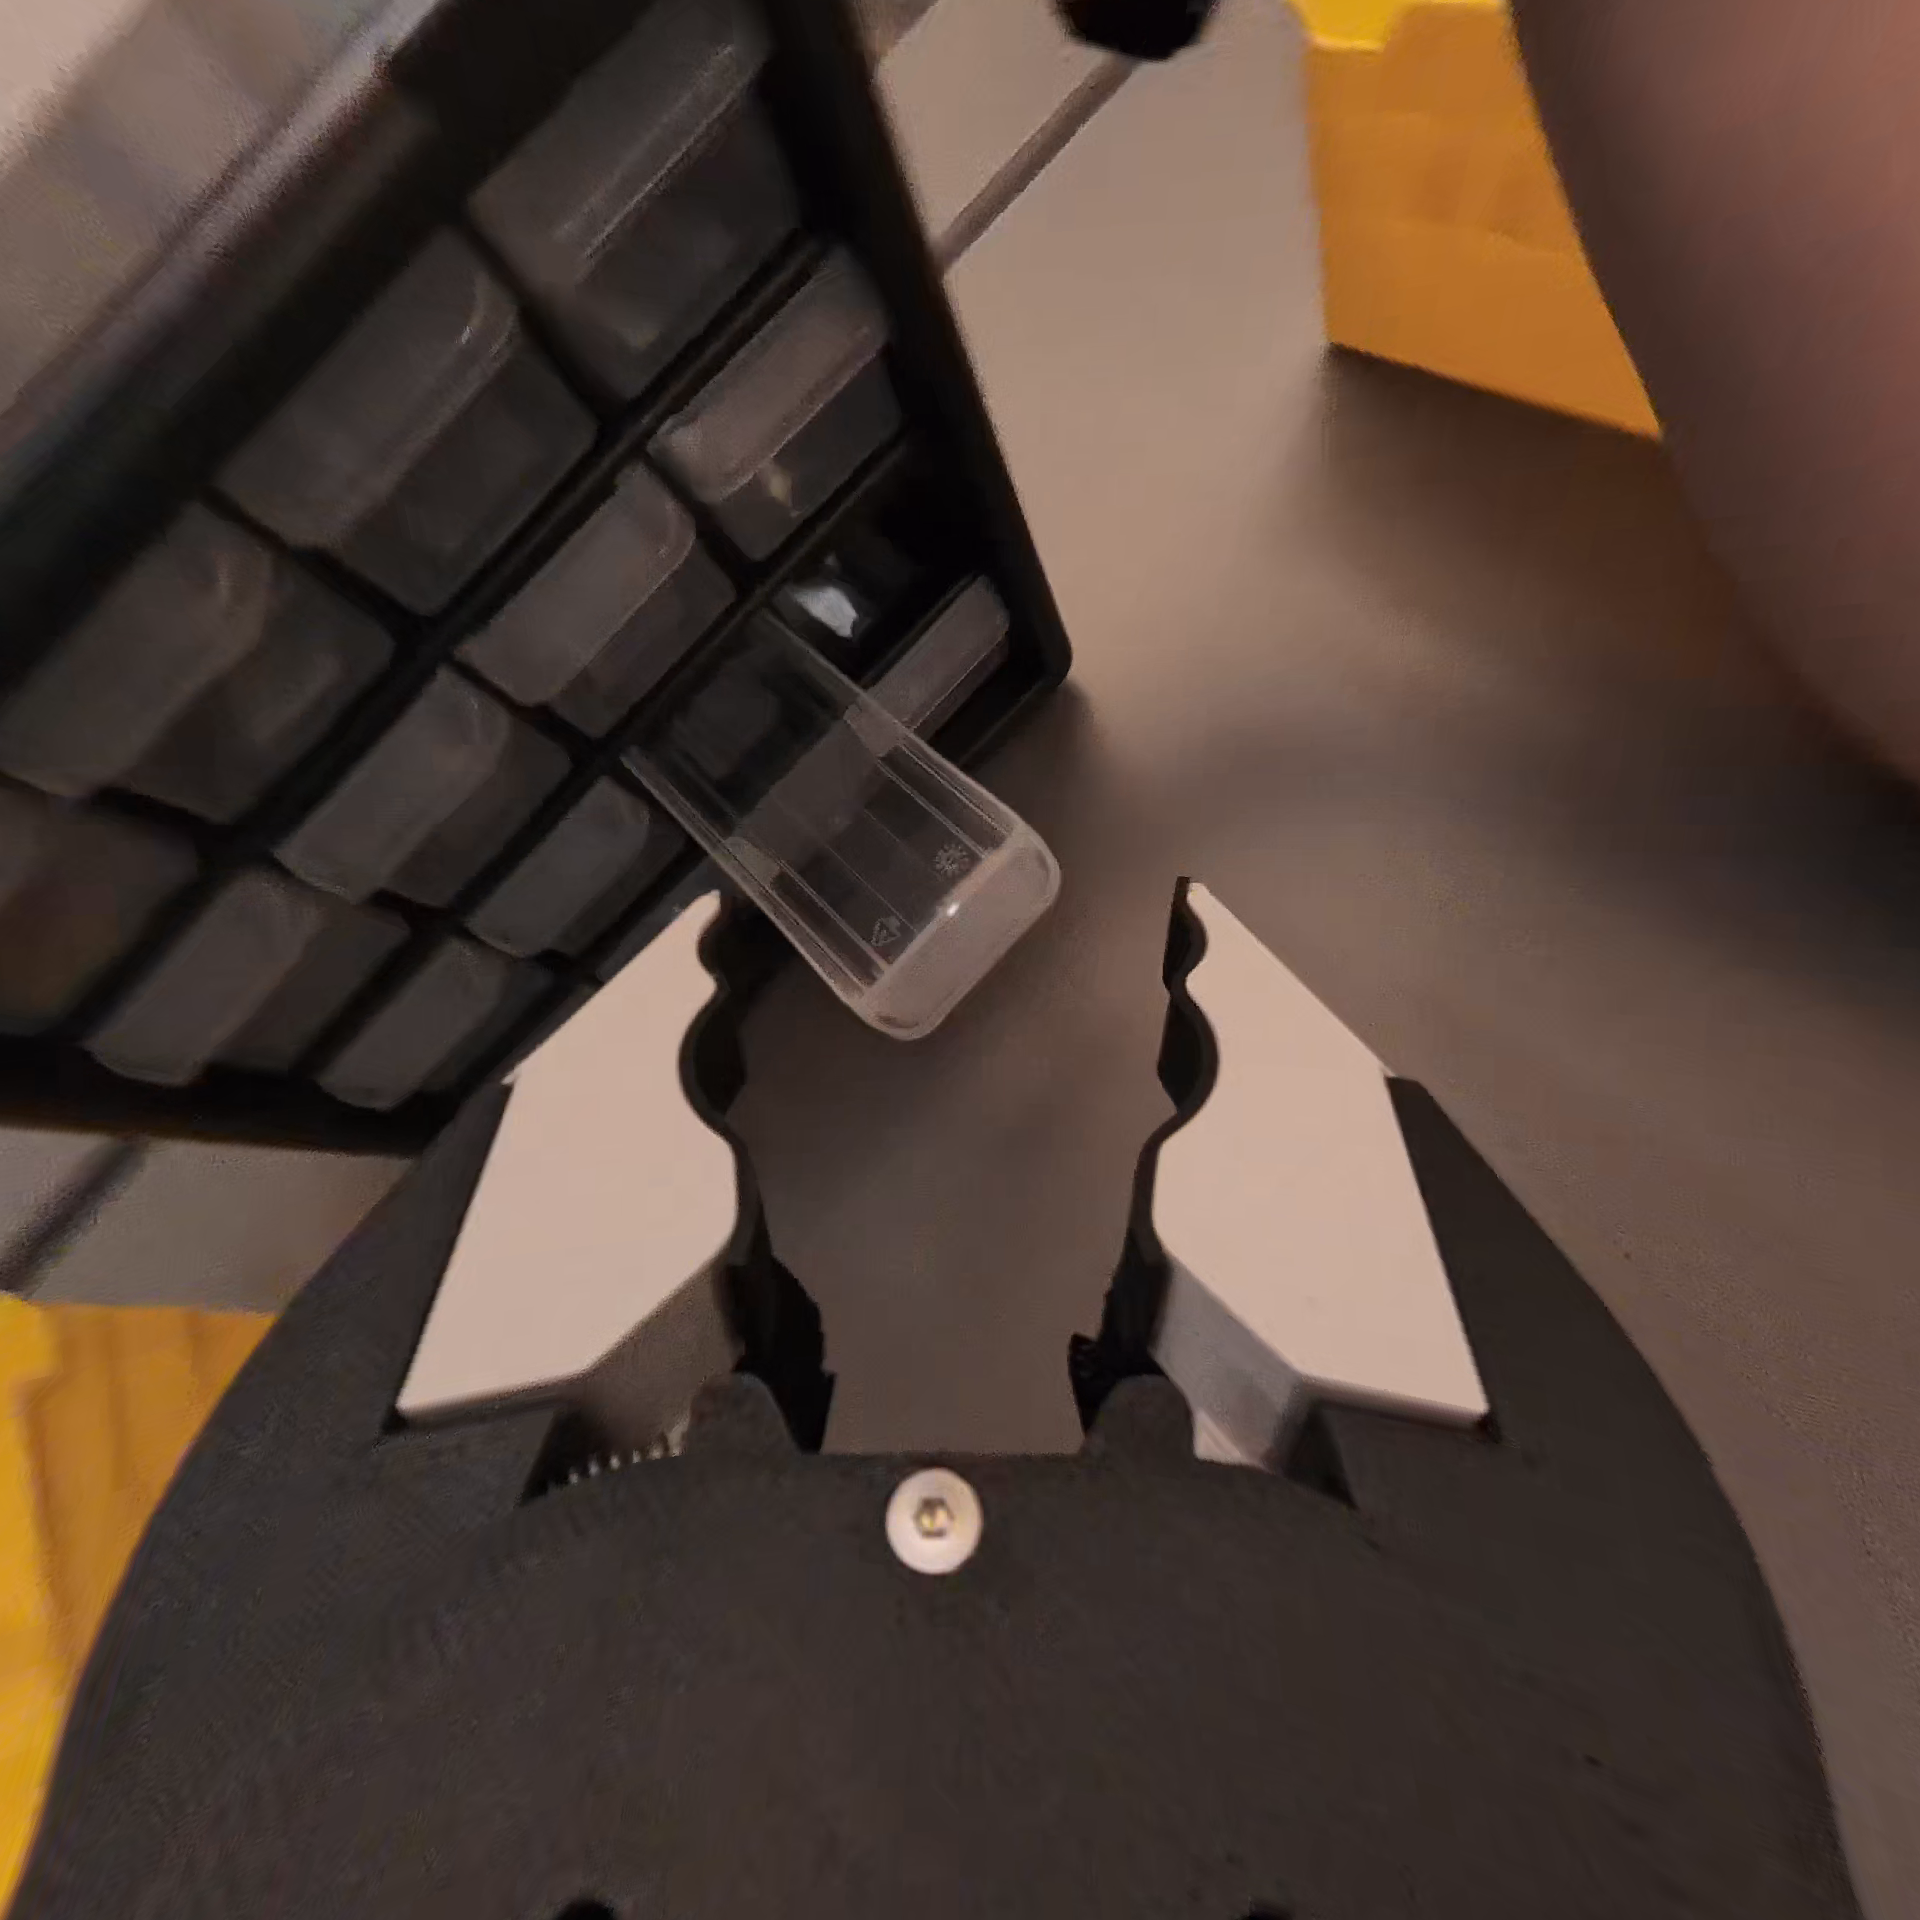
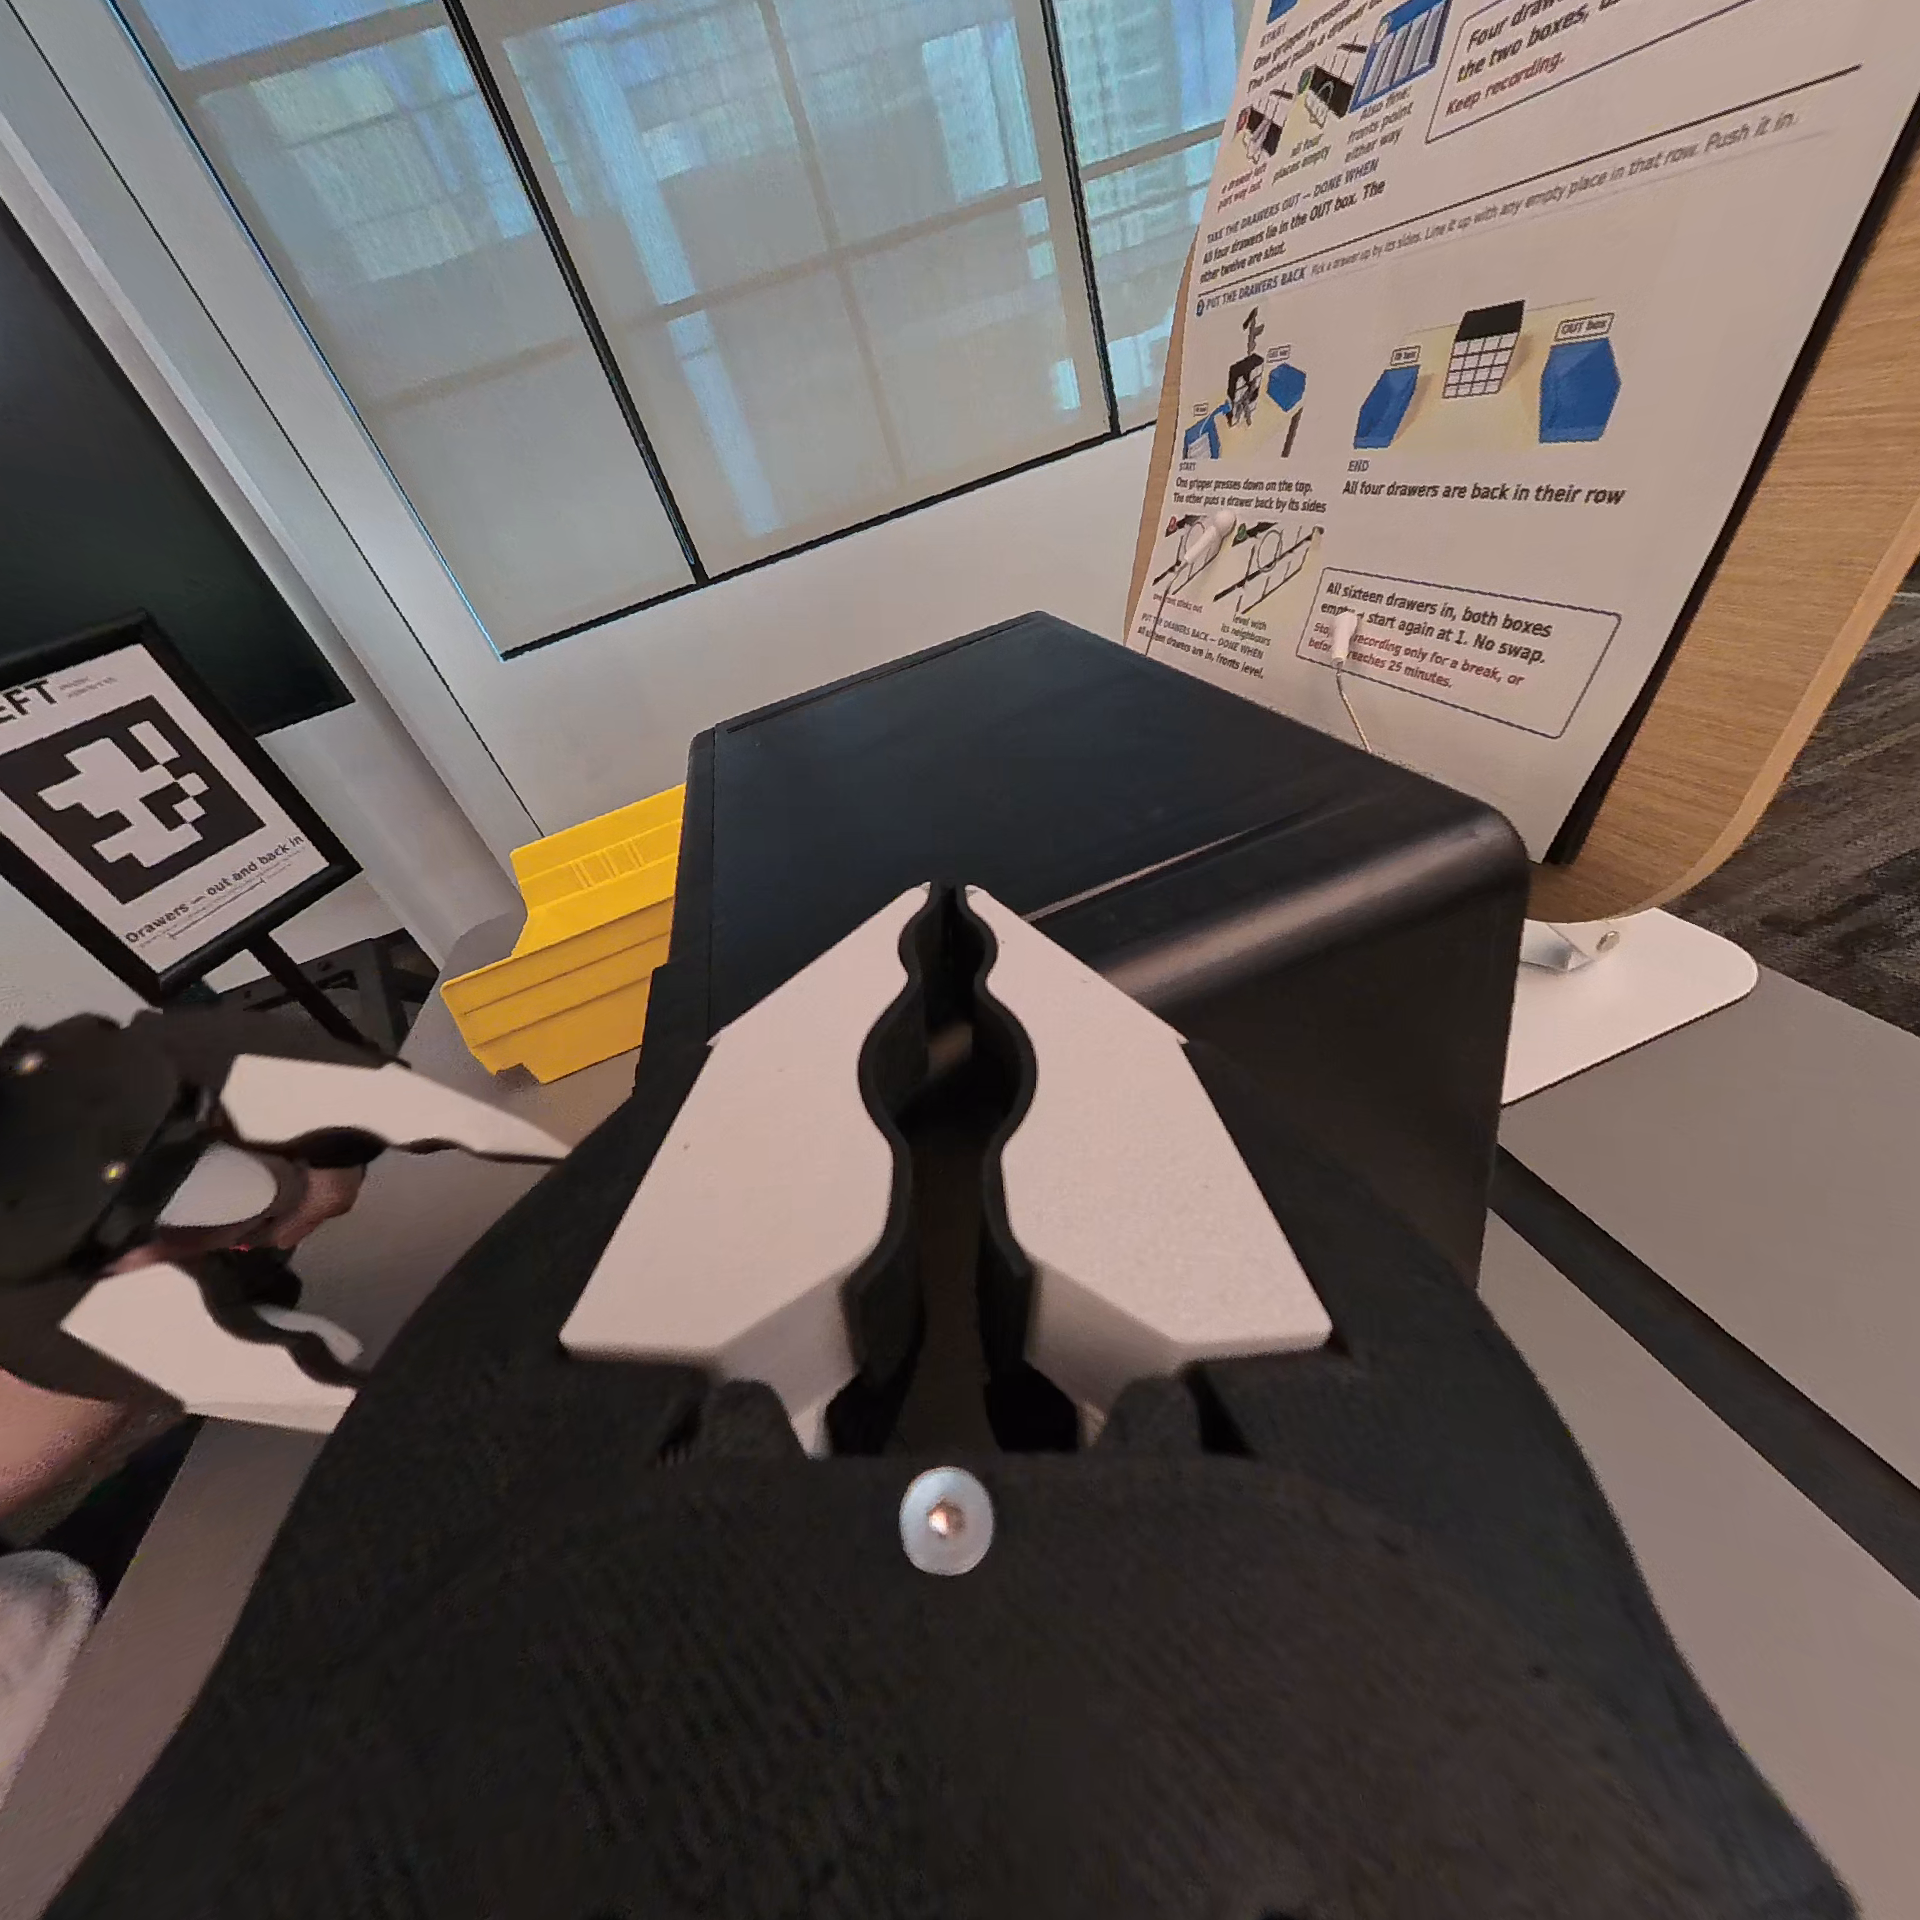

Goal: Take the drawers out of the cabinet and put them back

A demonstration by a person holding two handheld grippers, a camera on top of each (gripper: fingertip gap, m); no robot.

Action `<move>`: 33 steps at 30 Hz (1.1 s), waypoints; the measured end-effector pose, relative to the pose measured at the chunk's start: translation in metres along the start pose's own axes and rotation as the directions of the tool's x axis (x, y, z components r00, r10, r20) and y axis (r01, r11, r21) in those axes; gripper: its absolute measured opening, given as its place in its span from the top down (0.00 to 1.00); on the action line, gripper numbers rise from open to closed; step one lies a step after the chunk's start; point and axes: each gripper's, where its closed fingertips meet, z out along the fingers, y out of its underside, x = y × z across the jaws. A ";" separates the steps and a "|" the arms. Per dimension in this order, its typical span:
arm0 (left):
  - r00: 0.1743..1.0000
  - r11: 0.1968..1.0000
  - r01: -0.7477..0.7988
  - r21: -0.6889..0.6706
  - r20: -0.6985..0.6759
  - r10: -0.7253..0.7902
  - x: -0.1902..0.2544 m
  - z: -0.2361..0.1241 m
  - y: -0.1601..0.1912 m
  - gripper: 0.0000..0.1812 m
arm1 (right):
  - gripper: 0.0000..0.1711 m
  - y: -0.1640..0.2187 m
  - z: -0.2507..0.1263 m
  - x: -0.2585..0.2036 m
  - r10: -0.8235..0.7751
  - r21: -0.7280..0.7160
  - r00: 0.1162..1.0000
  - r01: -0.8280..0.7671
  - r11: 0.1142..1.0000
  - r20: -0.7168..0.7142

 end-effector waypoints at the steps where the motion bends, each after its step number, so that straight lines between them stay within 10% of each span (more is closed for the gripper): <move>1: 0.994 0.995 -0.098 0.024 0.059 0.096 -0.001 -0.002 0.002 0.62 | 1.00 0.000 0.000 0.000 0.002 0.002 1.000 -0.002 1.000 0.002; 6: 0.849 0.872 -0.490 0.011 0.233 0.475 0.009 0.010 0.011 0.86 | 1.00 0.000 0.000 0.000 0.009 0.012 1.000 -0.009 1.000 0.010; 33: 0.745 0.813 -0.577 -0.074 0.360 0.562 -0.053 0.079 -0.005 0.96 | 1.00 0.000 0.000 0.000 0.016 0.006 1.000 -0.016 1.000 0.010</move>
